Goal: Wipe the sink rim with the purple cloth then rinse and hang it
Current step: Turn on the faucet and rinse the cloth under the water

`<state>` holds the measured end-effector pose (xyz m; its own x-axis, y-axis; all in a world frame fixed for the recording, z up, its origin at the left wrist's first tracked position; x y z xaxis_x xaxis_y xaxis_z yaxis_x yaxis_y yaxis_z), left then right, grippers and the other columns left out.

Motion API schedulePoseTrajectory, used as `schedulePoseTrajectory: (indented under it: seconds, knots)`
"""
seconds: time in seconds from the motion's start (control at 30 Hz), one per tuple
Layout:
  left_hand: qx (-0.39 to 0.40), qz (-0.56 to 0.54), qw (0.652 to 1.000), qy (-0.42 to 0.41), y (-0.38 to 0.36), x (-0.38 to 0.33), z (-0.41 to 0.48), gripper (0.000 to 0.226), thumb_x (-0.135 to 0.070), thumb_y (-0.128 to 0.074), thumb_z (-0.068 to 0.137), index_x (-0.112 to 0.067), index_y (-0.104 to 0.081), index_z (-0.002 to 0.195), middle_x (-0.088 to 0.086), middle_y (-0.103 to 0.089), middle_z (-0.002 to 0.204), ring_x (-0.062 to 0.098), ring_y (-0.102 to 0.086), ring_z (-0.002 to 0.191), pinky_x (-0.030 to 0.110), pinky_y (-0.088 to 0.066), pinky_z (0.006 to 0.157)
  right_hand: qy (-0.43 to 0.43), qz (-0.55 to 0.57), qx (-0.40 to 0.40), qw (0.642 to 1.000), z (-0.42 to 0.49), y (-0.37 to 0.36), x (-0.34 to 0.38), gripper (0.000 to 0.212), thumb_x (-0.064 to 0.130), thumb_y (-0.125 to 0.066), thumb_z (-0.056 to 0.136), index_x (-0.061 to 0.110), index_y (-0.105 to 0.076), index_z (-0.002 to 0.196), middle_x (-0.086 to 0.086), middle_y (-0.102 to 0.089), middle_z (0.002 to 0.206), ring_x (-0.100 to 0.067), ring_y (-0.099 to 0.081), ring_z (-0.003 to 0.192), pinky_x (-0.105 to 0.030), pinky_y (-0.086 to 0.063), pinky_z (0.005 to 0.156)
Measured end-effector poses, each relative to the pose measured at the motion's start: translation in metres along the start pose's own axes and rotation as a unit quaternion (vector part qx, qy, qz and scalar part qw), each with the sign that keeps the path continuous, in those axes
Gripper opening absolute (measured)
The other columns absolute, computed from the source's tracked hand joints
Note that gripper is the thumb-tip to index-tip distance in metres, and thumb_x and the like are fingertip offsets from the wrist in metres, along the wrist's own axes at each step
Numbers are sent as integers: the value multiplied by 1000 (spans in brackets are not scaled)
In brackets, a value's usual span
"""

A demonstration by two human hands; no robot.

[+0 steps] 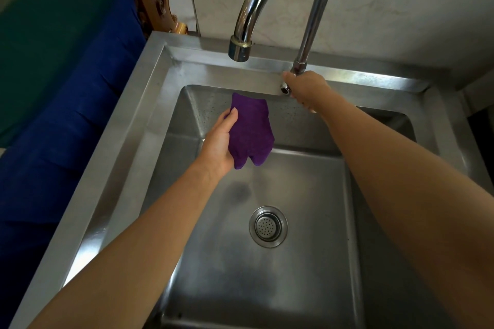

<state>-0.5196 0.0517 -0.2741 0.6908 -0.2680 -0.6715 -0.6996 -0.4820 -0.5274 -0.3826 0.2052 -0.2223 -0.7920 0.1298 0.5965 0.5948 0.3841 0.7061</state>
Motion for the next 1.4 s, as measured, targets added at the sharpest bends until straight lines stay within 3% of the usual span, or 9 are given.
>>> schedulePoseTrajectory:
  seconds: [0.13, 0.23, 0.37, 0.57, 0.97, 1.13, 1.3, 1.4]
  knots:
    - [6, -9, 1000, -1, -2, 0, 0, 30, -29, -56, 92, -20, -57, 120, 1, -68, 105, 18, -66, 93, 30, -56, 70, -10, -1, 11, 1000, 2, 0, 0, 32, 47, -39, 91, 18, -49, 84, 1, -44, 71, -12, -40, 58, -25, -33, 51]
    - [10, -9, 1000, -1, -1, -1, 1, 23, -29, -55, 92, -21, -58, 114, 1, -68, 102, 18, -66, 92, 32, -56, 71, -20, -8, 18, 1000, 3, -1, 1, 34, 48, -39, 91, 22, -41, 68, 2, -42, 68, -13, -40, 55, -26, -32, 49]
    - [10, -10, 1000, -13, 1, -4, 3, 17, -29, -55, 92, -22, -60, 106, 1, -68, 102, 18, -66, 91, 33, -56, 72, -31, -19, 23, 999, 3, -1, 2, 35, 45, -39, 92, 21, -36, 66, 1, -41, 66, -14, -39, 54, -26, -30, 47]
    - [18, -20, 999, -18, 1, -7, 4, 15, -28, -55, 92, -22, -61, 104, 1, -69, 99, 17, -68, 88, 31, -56, 66, -53, -36, 38, 997, 3, -4, 3, 30, 41, -38, 92, 13, -49, 97, 1, -42, 63, -13, -38, 51, -27, -30, 46]
    - [40, -19, 999, -20, -2, -9, 4, 19, -27, -54, 93, -20, -59, 110, 2, -68, 101, 18, -67, 91, 34, -56, 73, -85, -44, 51, 994, 7, -6, 2, 34, 36, -38, 94, 8, -54, 106, -2, -42, 65, -14, -36, 52, -26, -29, 48]
    - [47, -16, 999, -15, -2, -8, 3, 17, -26, -53, 93, -20, -60, 107, 2, -68, 98, 18, -67, 88, 32, -56, 73, -83, -29, 43, 995, 9, -6, -1, 28, 36, -38, 93, 12, -49, 89, 0, -41, 65, -13, -35, 52, -26, -28, 47]
    - [61, -14, 998, -12, -4, -7, 1, 17, -23, -51, 94, -18, -59, 107, 4, -66, 101, 21, -64, 95, 37, -52, 87, -40, -19, -18, 999, 9, 2, 1, 31, 35, -44, 90, 11, -58, 103, -4, -61, 84, -16, -53, 65, -30, -45, 62]
    - [70, -19, 997, -6, -7, -5, 1, 14, -22, -50, 94, -18, -61, 103, 3, -68, 96, 18, -65, 90, 33, -55, 81, -28, 9, -29, 999, 3, 5, 1, 37, 41, -45, 90, 11, -58, 109, -3, -62, 80, -13, -51, 58, -26, -43, 53]
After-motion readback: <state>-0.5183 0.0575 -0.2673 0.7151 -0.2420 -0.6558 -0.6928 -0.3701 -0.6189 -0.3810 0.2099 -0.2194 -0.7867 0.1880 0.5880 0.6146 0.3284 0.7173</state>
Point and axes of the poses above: each hand's wrist, its own z-axis towards the middle knuckle, its own y-axis out of the back of the hand, x = y × z, the point moved 10 cm from there along z, towards the middle knuckle
